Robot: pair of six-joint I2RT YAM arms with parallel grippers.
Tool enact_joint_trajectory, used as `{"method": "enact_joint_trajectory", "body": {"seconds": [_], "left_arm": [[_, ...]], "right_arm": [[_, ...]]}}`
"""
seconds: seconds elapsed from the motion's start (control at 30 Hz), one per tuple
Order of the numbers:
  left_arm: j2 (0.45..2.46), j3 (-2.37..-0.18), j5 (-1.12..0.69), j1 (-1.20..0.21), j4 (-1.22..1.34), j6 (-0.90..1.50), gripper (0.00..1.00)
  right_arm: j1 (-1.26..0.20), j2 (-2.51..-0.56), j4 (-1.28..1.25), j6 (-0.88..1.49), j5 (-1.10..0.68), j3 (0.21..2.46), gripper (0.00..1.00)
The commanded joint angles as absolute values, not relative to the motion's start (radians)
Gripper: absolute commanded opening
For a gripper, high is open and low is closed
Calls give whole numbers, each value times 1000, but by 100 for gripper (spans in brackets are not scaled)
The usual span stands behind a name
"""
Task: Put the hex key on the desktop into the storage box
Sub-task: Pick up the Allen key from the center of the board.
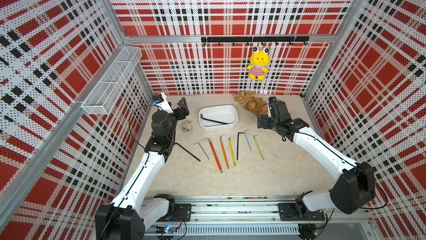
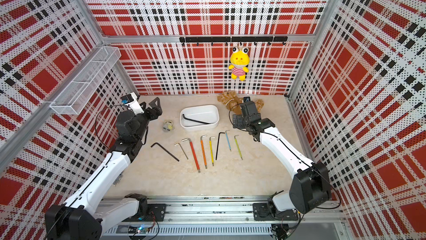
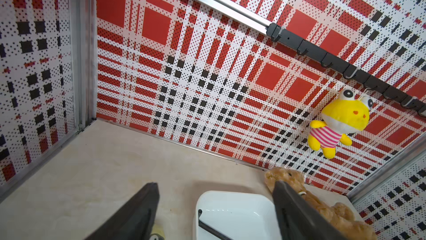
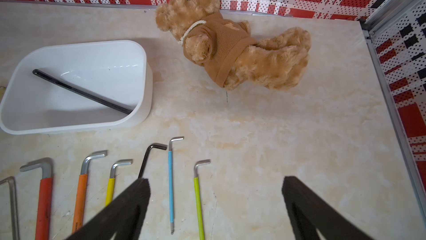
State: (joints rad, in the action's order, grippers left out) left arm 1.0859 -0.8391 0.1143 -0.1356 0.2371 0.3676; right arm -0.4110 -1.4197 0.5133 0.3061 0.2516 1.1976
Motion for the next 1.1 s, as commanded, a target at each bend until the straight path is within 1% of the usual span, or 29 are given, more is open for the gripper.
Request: {"method": "enact_joint_trajectory", "body": {"seconds": [0.0, 0.13, 0.27, 0.33, 0.5, 0.6, 0.83, 1.07], "left_arm": [[1089, -814, 138, -125, 282, 362, 100], [1123, -836, 182, -116, 262, 365, 99], [1128, -888, 168, -112, 242, 365, 99], [1127, -917, 151, -112, 223, 404, 99], [1095, -919, 150, -115, 191, 425, 99], [1069, -905, 151, -114, 168, 434, 99], [1032, -913, 120, -126, 123, 444, 99], [1047, -948, 88, -143, 72, 427, 99]], "right_arm": [[-414, -1362, 516, 321, 262, 1152, 100], [-414, -1277, 485, 326, 283, 1080, 100], [-414, -1190, 490, 326, 306, 1079, 100], [-414, -1138, 491, 331, 301, 1089, 100], [-414, -1021, 439, 334, 287, 1055, 100], [-414, -1017, 480, 337, 276, 1065, 100], [-414, -1084, 623, 361, 285, 1109, 100], [-414, -1113, 633, 403, 283, 1086, 100]]}}
